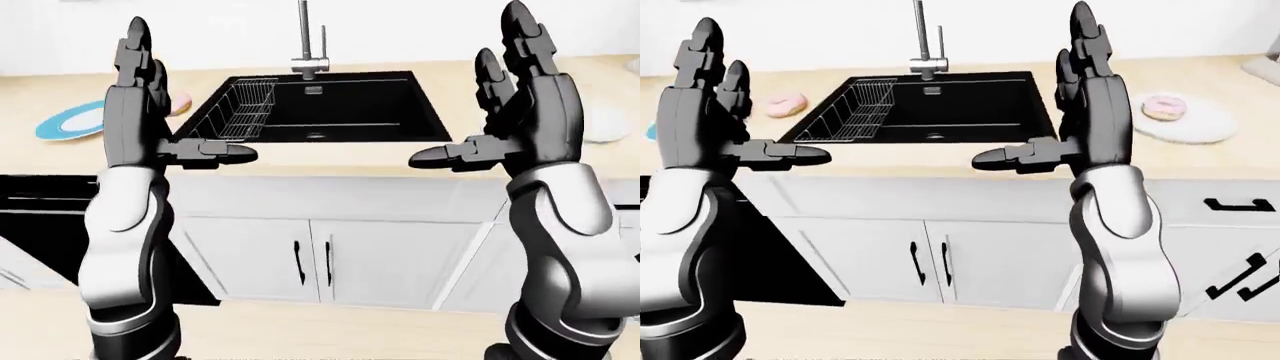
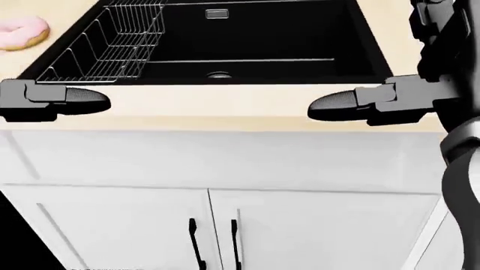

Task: Place the pastries on the plates.

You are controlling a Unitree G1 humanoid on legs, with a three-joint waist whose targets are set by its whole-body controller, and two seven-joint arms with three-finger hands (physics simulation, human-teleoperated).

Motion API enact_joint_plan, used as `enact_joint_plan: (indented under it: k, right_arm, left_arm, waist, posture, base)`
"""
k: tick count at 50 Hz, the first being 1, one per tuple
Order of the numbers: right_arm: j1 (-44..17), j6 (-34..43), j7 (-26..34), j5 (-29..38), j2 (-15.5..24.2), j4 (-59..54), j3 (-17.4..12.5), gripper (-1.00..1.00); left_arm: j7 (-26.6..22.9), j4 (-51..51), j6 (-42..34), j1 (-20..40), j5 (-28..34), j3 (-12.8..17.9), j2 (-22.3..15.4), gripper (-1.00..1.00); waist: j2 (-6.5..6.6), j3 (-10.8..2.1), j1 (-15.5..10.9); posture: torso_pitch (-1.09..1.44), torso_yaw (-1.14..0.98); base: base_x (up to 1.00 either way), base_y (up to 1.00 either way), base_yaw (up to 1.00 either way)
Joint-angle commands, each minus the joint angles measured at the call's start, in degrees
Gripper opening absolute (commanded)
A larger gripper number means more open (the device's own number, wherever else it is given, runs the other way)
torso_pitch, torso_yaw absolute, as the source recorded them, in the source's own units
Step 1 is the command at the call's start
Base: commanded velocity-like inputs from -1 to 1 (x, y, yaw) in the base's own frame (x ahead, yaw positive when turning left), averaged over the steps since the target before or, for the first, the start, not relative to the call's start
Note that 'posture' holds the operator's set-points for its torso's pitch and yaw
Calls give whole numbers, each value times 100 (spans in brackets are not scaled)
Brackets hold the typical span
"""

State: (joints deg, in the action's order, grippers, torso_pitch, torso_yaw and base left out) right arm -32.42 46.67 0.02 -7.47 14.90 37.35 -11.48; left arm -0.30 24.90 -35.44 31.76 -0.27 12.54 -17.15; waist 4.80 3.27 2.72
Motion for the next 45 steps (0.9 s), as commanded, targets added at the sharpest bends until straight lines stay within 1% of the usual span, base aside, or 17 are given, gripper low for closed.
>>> enact_joint_plan:
  k: [1, 9, 11, 13, 15, 18, 20, 23, 25, 30, 34, 36, 38, 42, 43, 44, 45]
  right_arm:
    - [-137, -63, 32, -39, 50, 77, 1, 100]
    - [-130, -113, 62, -42, 29, 75, 20, 100]
    - [-138, -140, 57, -47, 14, 60, 35, 100]
    - [-99, -200, 61, -23, -7, 27, 63, 100]
    - [-98, -202, 79, 1, -20, 31, 83, 100]
    - [-116, -194, 97, -3, -16, 37, 79, 100]
    - [-55, -232, 101, 28, -40, 47, 115, 100]
    - [-44, -211, 118, 27, -53, 80, 94, 100]
    - [-42, -191, 129, 37, -51, 91, 105, 100]
    - [-32, -152, 149, 94, -81, 114, 143, 100]
    - [24, -139, 233, 213, -63, 140, 200, 100]
    - [17, -143, 240, 243, -105, 138, 185, 100]
    - [-12, -116, 238, 243, -122, 126, 154, 100]
    - [-66, -78, 203, 303, -93, 132, 129, 100]
    - [-66, -63, 205, 293, -96, 146, 129, 100]
    - [-40, -66, 232, 315, -70, 173, 152, 100]
    - [-51, -36, 249, 278, -77, 218, 113, 100]
  left_arm:
    - [34, 83, 80, 92, 24, 45, -32, 100]
    - [18, 85, 41, 123, 35, 48, -57, 100]
    - [23, 46, 52, 154, 55, 20, -54, 100]
    - [25, 8, 73, 171, 71, 0, -40, 100]
    - [8, 16, 61, 173, 86, -12, -36, 100]
    - [0, 45, 43, 164, 100, 3, -37, 100]
    - [-5, 54, 46, 144, 119, 10, -36, 100]
    - [-15, 81, 17, 160, 125, 14, -43, 100]
    - [-6, 69, 40, 152, 128, 22, -34, 100]
    - [4, 27, 85, 141, 146, 12, -28, 100]
    - [1, 30, 103, 112, 153, 12, -18, 100]
    - [-1, 42, 96, 108, 152, 11, -14, 100]
    - [-3, 49, 99, 93, 156, 8, -7, 100]
    - [6, 16, 129, 101, 173, -5, 7, 100]
    - [6, 8, 137, 101, 174, -8, 11, 100]
    - [6, 9, 143, 90, 181, -13, 15, 100]
    - [-1, 31, 131, 82, 179, -9, 15, 100]
  waist:
    - [-52, 45, -16]
    - [-574, 65, -164]
    - [-850, -48, -125]
    - [-745, 31, -127]
    - [-797, -208, -133]
    - [-711, -237, -78]
    - [-538, -221, -43]
    - [-10, -414, -103]
    - [-29, -80, -201]
    - [-220, 6, -333]
    - [-287, -182, -260]
    - [-848, -174, -126]
    - [-789, -18, -397]
    - [-736, -39, -308]
    - [-523, -57, -335]
    - [-93, -195, -426]
    - [-194, -282, -452]
  posture:
    - [0, 0]
    - [0, 0]
    - [0, 0]
    - [0, 0]
    - [0, 0]
    - [0, 0]
    - [0, 0]
    - [0, 0]
    - [0, 0]
    - [0, 0]
    - [0, 0]
    - [0, 0]
    - [0, 0]
    - [0, 0]
    - [0, 0]
    - [0, 0]
    - [0, 0]
  base:
    - [51, 72, 0]
    - [64, 84, 0]
    - [66, 86, 0]
    - [67, 86, 0]
    - [66, 86, 0]
    - [67, 84, 0]
    - [68, 84, 0]
    - [66, 84, 0]
    - [67, 85, 0]
    - [60, 82, 0]
    - [20, 38, 0]
    - [0, 0, 0]
    - [0, 0, 0]
    - [0, 0, 0]
    - [0, 8, 0]
    - [0, 15, 0]
    - [0, 14, 0]
